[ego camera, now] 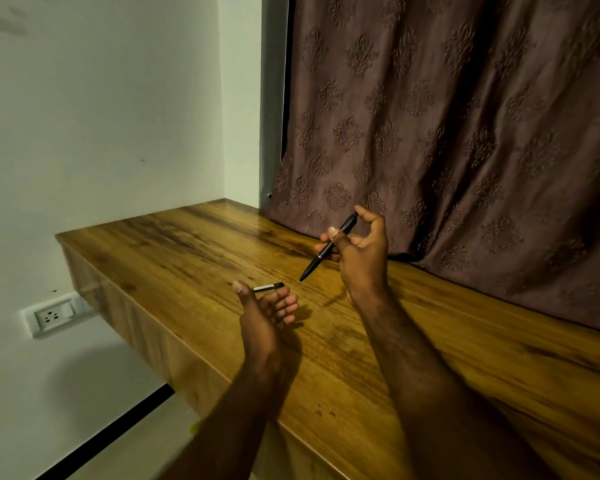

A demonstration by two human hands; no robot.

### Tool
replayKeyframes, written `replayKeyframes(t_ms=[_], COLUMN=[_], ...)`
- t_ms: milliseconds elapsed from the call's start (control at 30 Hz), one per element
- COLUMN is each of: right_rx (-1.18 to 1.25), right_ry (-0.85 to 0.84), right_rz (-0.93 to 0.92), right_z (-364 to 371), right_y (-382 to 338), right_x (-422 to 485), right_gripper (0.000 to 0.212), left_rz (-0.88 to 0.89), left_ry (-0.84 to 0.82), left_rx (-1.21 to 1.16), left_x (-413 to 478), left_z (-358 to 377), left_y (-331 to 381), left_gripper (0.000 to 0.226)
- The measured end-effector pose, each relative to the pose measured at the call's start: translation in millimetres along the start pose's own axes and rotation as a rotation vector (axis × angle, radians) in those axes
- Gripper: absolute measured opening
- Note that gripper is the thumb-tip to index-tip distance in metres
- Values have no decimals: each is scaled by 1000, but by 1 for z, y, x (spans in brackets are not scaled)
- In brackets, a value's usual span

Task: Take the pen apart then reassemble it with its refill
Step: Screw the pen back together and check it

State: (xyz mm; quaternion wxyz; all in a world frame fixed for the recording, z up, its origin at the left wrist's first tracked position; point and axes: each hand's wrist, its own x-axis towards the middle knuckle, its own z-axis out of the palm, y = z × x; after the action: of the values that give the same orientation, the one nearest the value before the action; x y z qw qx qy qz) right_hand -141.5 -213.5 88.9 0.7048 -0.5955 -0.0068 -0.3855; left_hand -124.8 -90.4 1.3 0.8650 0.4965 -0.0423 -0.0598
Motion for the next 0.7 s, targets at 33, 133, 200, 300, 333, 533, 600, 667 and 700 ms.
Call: replayKeyframes(t_ms=[33, 133, 200, 300, 333, 533, 600, 667, 700], right_rx=[-19, -62, -80, -121, -137, -80, 7, 72, 100], right_ry=[-13, -25, 0, 17, 21, 198, 244, 287, 325], right_rz=[-14, -50, -80, -123, -131, -73, -9, 43, 65], right_z=[0, -2, -6, -16, -19, -36, -39, -42, -44], right_y=[-1, -2, -3, -3, -3, 18, 25, 31, 33], right_x=[-2, -7, -10, -13, -15, -25, -26, -28, -28], right_gripper=[46, 49, 47, 46, 48, 48, 46, 48, 50], left_rz=[-5, -29, -25, -6, -6, 24, 35, 45, 47], left_ry=[1, -14, -35, -51, -57, -40, -26, -23, -25], left_rx=[-13, -46, -21, 40, 52, 92, 98, 106, 111], left_x=[-2, -2, -3, -6, -6, -5, -6, -5, -4], left_z=[2, 0, 0, 4, 5, 7, 8, 7, 7], left_y=[-1, -1, 0, -1, -1, -2, -3, -5, -5], left_gripper=[90, 92, 93, 94, 96, 97, 91, 89, 89])
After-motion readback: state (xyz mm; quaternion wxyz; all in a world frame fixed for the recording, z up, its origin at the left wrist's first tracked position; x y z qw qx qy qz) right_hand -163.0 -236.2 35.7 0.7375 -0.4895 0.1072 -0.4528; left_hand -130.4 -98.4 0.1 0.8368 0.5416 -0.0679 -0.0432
